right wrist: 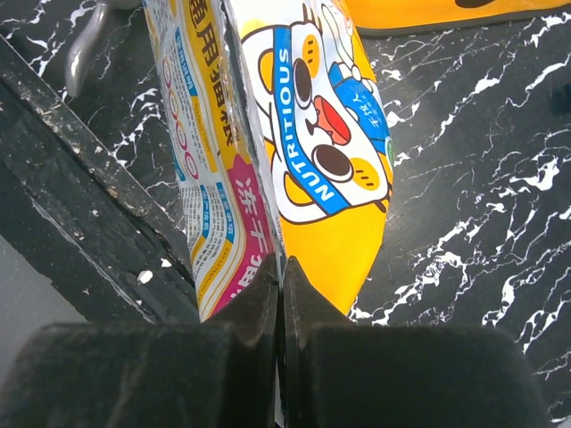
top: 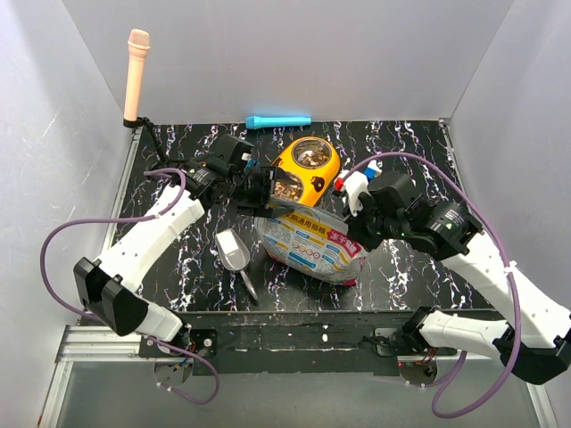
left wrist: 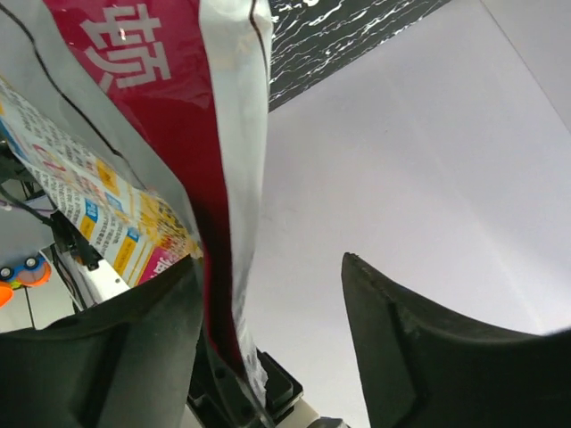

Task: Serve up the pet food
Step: Close the pet food bag at the center of the board.

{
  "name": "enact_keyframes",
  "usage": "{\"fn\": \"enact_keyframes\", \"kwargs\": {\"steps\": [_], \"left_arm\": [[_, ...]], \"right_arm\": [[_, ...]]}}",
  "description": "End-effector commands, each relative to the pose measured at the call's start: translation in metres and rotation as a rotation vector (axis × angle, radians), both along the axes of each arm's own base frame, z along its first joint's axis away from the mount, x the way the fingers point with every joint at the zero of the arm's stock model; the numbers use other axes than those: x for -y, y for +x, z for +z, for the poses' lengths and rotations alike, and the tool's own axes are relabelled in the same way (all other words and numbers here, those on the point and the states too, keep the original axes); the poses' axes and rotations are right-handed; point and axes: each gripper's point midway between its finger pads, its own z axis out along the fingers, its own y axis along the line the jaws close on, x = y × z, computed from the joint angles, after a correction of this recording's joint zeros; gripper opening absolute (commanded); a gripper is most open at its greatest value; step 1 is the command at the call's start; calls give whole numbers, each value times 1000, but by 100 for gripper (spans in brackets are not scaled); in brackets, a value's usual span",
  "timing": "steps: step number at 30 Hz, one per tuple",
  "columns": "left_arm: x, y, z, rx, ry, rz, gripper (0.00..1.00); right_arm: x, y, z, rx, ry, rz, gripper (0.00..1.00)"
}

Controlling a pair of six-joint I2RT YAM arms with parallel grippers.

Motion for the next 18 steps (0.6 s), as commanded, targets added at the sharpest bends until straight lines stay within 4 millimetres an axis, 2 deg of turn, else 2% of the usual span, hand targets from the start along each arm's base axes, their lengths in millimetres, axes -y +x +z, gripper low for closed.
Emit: {"fn": "enact_keyframes", "kwargs": {"steps": [1,7,11,15,18], "left_arm": [[17,-1,28,83,-40,-32,63],[65,-29,14,24,-32,-139,68],[78,-20,9,38,-30,-150,62],[78,-15,12,70,-36,-132,49],[77,-11,13,94,-45,-112,35]], "right_arm": [[21,11,16,72,-70,-84,1],[10,30,37,146,-74,-95,1],[16,42,46,202,-104,-142,1],[23,44,50,235,-125,-162,1],[29,40,48,248,-141,-165,1]]}}
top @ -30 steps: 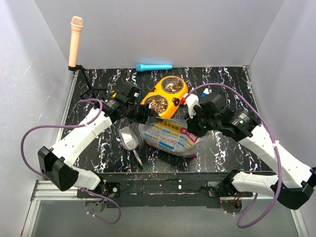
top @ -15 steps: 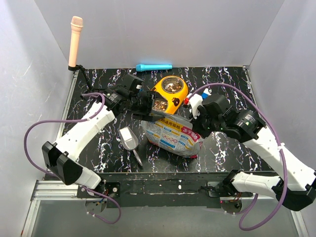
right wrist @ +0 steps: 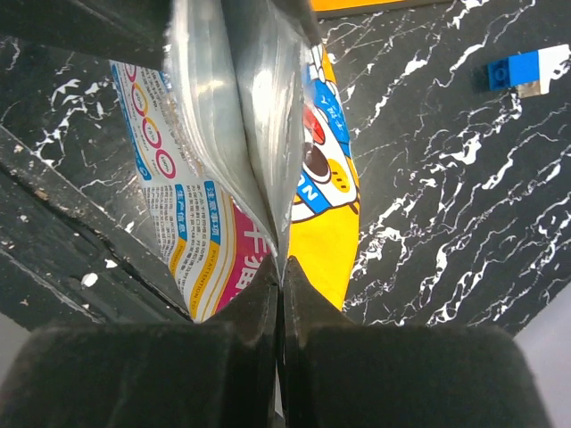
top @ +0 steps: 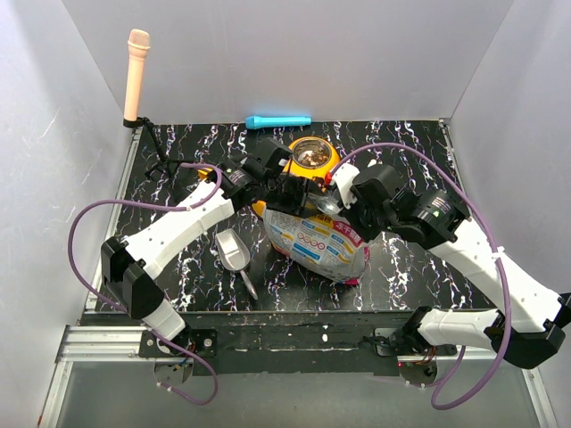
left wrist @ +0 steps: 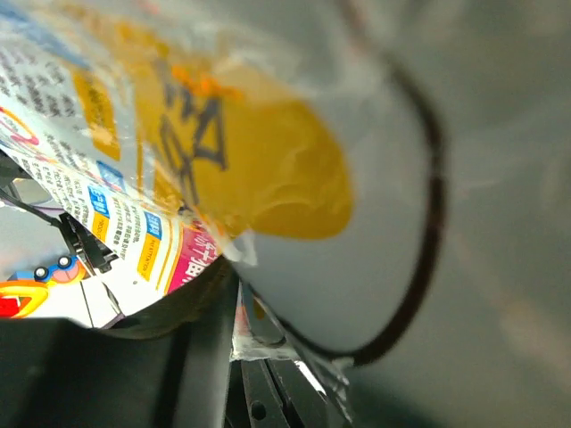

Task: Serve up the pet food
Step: Close the pet food bag at the center of the board.

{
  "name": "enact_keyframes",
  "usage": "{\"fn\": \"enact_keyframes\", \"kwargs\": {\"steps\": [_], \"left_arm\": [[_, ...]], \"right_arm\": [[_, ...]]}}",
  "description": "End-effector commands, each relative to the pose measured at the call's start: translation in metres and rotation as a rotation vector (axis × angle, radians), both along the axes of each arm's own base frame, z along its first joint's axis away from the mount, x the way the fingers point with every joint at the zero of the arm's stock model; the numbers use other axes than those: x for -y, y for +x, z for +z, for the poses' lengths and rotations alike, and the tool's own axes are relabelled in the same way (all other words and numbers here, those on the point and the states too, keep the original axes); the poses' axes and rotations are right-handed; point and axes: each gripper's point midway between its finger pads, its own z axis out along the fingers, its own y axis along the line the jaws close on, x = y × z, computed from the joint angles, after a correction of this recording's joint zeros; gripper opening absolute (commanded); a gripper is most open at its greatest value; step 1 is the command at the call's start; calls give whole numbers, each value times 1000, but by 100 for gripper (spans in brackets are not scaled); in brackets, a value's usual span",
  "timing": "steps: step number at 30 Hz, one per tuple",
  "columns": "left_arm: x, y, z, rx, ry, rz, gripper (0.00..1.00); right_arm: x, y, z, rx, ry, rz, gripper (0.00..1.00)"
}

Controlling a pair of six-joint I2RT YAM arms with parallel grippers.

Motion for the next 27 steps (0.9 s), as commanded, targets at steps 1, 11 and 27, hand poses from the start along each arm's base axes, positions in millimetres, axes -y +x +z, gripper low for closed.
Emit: {"fn": "enact_keyframes", "kwargs": {"steps": [1,11,27], "left_arm": [[4,3,21,53,-61,23,29],[-3,4,44,61,-87,63,0],[-14,5,64,104,-126,117,6]], "right_arm": [[23,17,39,196,3,-86,1],[-31,-3,45,69,153,112,43],[-53,5,26,53,94,169,47]]}}
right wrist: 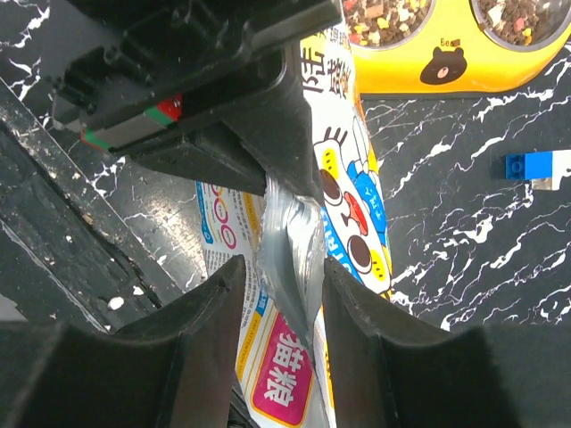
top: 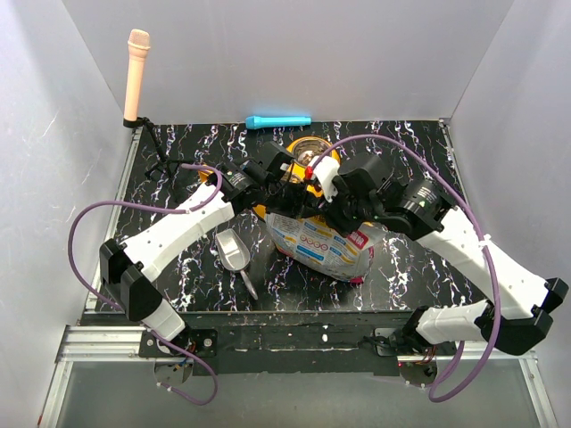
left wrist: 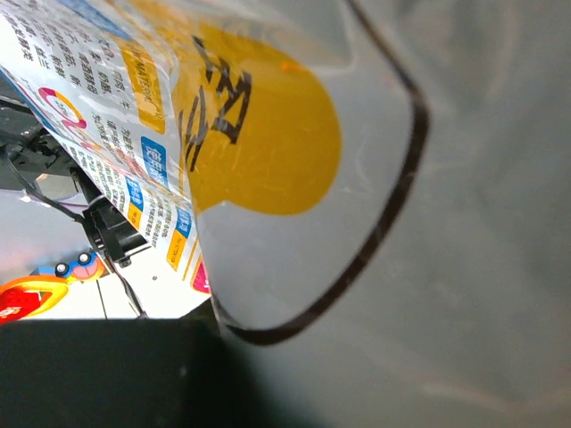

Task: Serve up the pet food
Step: Close the pet food bag at the center of the board.

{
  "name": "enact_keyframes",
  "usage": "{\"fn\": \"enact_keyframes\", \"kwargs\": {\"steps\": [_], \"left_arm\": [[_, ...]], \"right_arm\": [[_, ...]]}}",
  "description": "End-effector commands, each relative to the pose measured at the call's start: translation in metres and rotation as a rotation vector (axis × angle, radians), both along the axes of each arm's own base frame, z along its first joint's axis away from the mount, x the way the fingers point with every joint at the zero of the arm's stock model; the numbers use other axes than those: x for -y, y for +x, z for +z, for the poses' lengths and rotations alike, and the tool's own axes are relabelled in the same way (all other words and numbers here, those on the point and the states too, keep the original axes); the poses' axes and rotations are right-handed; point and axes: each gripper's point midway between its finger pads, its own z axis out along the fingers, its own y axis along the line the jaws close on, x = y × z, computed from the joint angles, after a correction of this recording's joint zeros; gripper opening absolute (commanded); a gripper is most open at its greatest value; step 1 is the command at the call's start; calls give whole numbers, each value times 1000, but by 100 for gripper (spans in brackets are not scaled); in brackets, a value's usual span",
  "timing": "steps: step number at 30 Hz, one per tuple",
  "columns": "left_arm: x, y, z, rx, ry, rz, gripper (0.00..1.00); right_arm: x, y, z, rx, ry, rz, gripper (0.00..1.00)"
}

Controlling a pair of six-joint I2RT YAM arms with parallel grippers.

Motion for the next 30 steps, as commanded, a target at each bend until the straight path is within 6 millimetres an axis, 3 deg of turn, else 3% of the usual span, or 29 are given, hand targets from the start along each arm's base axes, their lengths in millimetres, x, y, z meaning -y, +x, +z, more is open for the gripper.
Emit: {"fn": "enact_keyframes", "kwargs": {"steps": [1,4,5,9,11,13,22,30], "left_arm": [[-11,17,69,113,-158,128,8],[-12,15,72,118,-157,126,19],[-12,15,72,117,-156,124,28],[-21,5,76,110,-120,106,52],[-31,-3,77,99,-87,106,63],[-39,-11,72,64,-59,115,69],[-43,-29,61,-102,20,111,72],[-21,-9,35,-133,43,102,72]], "right_arm": [[-1,-1,2,28,18,18,47],[0,-1,-2,29,13,18,47],[1,1,-4,38,10,8,45],[9,16,2,112,-3,-61,8],[7,16,10,150,12,-51,1],[4,14,16,173,31,-18,1],[-1,20,37,348,2,27,1],[-11,31,75,587,-49,34,1]]}}
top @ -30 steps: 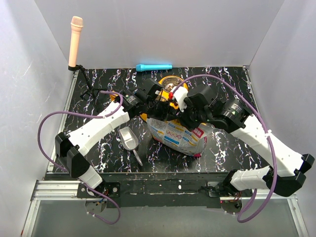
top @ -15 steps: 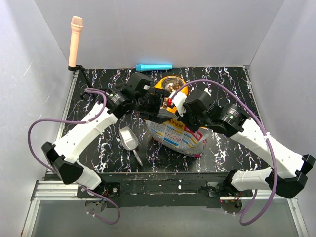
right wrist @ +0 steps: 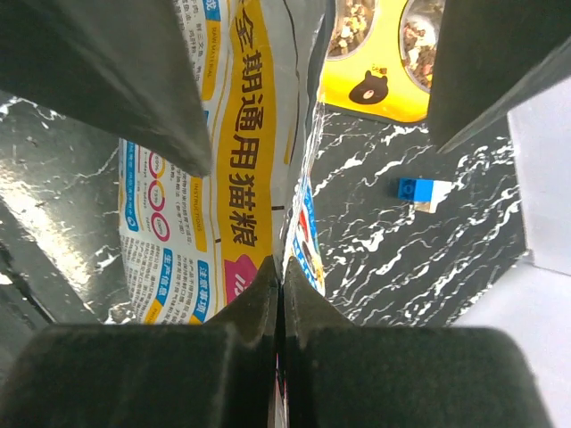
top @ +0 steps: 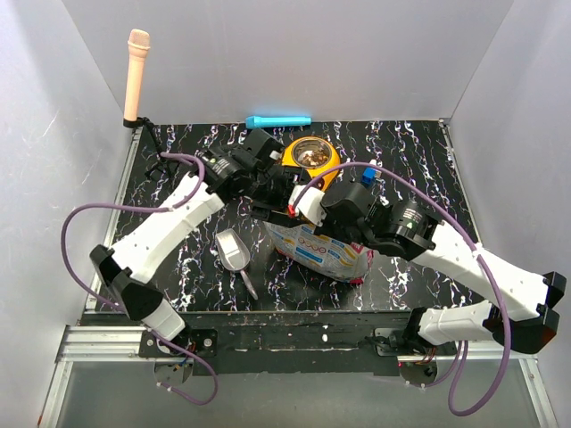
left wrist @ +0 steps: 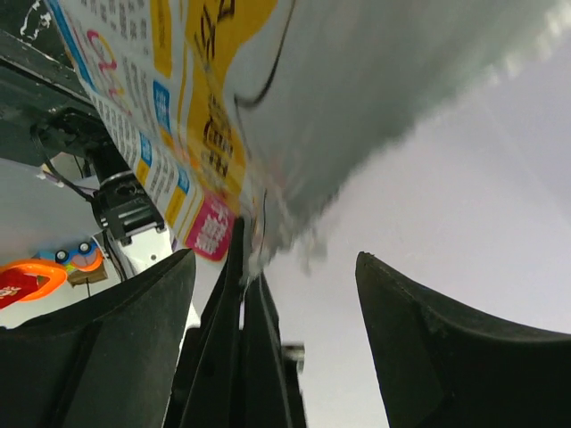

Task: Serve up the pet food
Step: Close the pet food bag at the center of the board.

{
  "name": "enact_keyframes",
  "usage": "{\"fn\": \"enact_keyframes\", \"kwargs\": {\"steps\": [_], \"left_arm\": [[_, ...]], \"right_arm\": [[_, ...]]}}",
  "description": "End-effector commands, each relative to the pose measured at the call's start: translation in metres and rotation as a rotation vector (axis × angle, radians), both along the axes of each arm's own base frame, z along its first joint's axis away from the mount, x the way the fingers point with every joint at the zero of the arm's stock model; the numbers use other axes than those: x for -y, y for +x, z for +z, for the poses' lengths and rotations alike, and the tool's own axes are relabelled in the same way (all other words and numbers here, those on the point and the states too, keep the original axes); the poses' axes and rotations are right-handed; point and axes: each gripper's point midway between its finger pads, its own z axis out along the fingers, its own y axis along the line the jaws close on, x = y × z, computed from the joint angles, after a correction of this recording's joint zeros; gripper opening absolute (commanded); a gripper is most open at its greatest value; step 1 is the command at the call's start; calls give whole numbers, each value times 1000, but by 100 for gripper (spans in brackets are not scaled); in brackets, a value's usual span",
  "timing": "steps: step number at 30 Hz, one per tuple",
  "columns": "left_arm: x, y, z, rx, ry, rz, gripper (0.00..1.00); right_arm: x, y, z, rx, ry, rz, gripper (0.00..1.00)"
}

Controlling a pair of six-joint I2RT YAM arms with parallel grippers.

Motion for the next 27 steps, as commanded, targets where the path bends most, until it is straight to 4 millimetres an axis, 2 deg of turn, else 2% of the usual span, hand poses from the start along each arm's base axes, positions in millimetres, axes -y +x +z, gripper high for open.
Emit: {"fn": "enact_keyframes", "kwargs": {"steps": [1,4,5,7,9,10,12,13,15,16,18,19,20,21,22,23,27], "left_arm": [[12,11,-10,-87,-9,67,70],[15,18,-15,-66,-17,79,62],[16,19,-16,-57,-19,74,55],[16,21,-16,-30,-16,65,35],[11,25,-11,46,-9,59,5],[8,29,-7,83,-5,71,0],[8,35,0,150,-31,76,0],[9,39,6,187,-56,80,0],[10,40,10,209,-71,76,0],[9,39,12,215,-69,74,0],[6,39,15,224,-66,81,0],[5,39,17,233,-69,88,0],[4,41,19,245,-71,96,0],[3,43,20,252,-68,100,0],[4,43,21,255,-64,94,0],[3,43,21,256,-57,90,0],[0,47,25,269,-45,94,0]], "right_arm": [[-16,32,88,333,174,-33,1],[-18,31,90,357,156,-16,1],[-17,31,91,367,153,-19,1],[-13,32,92,376,149,-27,1],[-9,31,88,375,134,-33,1],[-6,30,85,360,125,-41,1],[-2,25,75,314,106,-45,1],[-1,21,70,288,106,-42,7],[-2,19,58,249,87,-33,30],[-4,18,51,216,67,-26,33],[-6,20,47,188,69,-31,35],[-7,21,47,176,76,-29,34],[-8,23,45,166,82,-29,28],[-8,25,40,147,74,-19,19],[-6,26,35,139,51,-21,5],[-2,27,32,144,33,-26,1],[3,17,23,53,78,3,1]]}}
